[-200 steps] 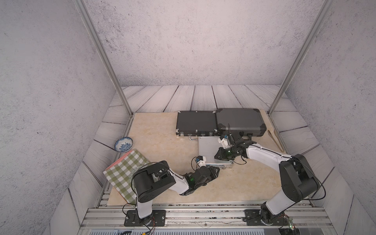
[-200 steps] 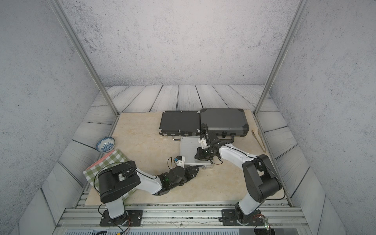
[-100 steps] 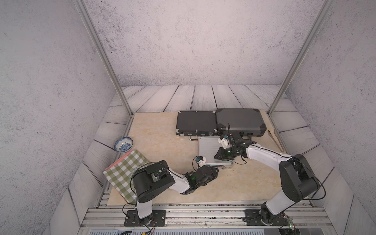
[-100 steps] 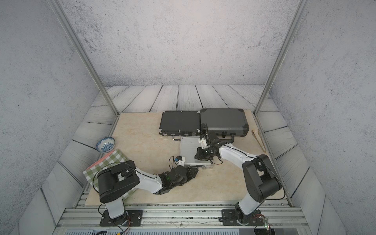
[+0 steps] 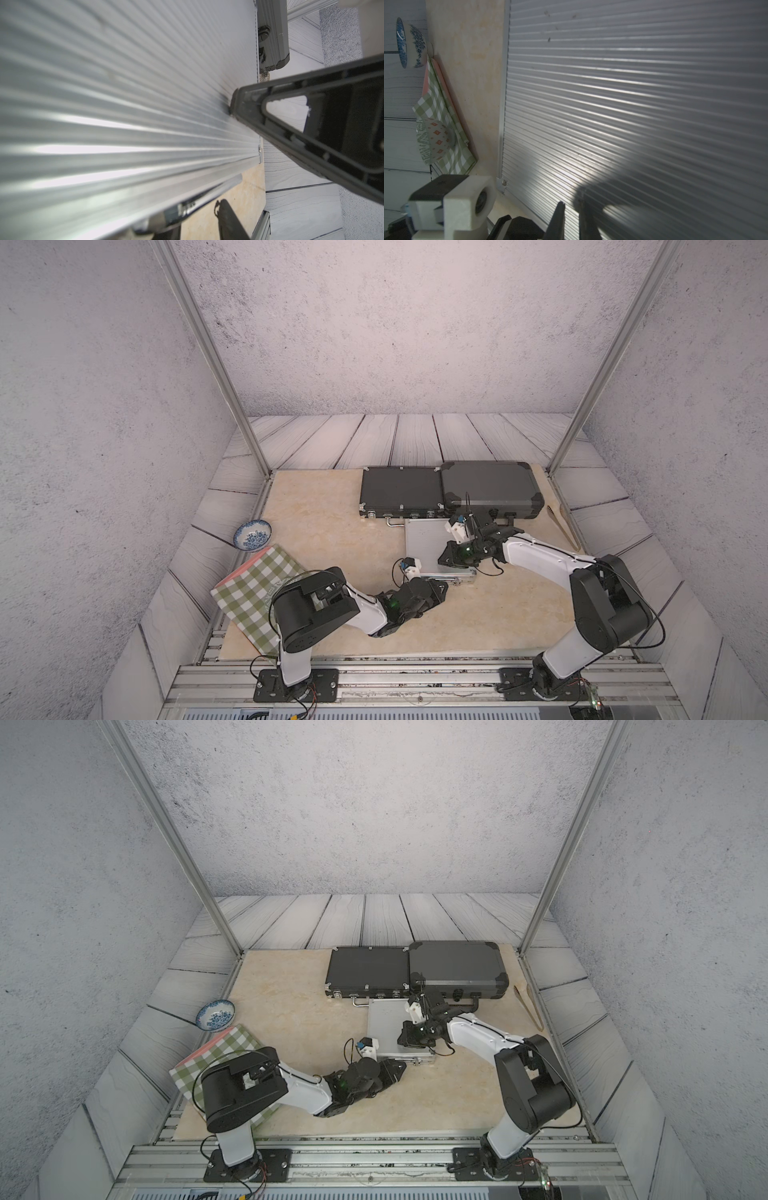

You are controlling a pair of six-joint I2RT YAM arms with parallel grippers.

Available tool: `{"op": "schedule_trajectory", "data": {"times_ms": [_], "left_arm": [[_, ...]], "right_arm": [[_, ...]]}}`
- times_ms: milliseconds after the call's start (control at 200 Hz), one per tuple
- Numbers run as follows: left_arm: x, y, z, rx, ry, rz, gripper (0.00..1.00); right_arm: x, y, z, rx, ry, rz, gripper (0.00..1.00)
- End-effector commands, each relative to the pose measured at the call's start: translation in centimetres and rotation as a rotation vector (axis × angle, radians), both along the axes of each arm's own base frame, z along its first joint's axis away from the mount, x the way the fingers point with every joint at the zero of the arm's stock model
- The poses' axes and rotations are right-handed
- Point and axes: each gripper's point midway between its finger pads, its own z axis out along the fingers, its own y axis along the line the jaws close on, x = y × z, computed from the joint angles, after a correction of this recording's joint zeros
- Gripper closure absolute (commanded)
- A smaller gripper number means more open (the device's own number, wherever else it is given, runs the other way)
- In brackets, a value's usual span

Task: Close the poker set cases
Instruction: Fasten the fastener on the poker set case.

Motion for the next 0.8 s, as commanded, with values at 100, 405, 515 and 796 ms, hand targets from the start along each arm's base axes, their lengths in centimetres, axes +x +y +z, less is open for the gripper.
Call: {"op": "schedule_trajectory", "data": {"times_ms": [100,405,515,796], "left_arm": [[0.7,-1.1,2.6,-0.083,-0.080,-0.022,0.66],[0.6,-1.3,3.0,-0.080,-0.102,-0.042,0.64],[0.5,-1.4,3.0,-0.063,-0.106,-0.055,0.74],[0.5,-1.0,2.6,-0.049,-0.093,-0.041,0.79]], "right_arm": [[-7.1,-5.0,-7.2,-0.266,0.309,-0.009,0.83],[-7.1,-5.0,-7.2,-0.266,0.308,-0.010,0.83],[-7.1,-4.9,-7.3,-0.267,0.310,-0.010,0.83],[-7.1,-5.0,-7.3,-0.267,0.312,-0.012,0.83]]}}
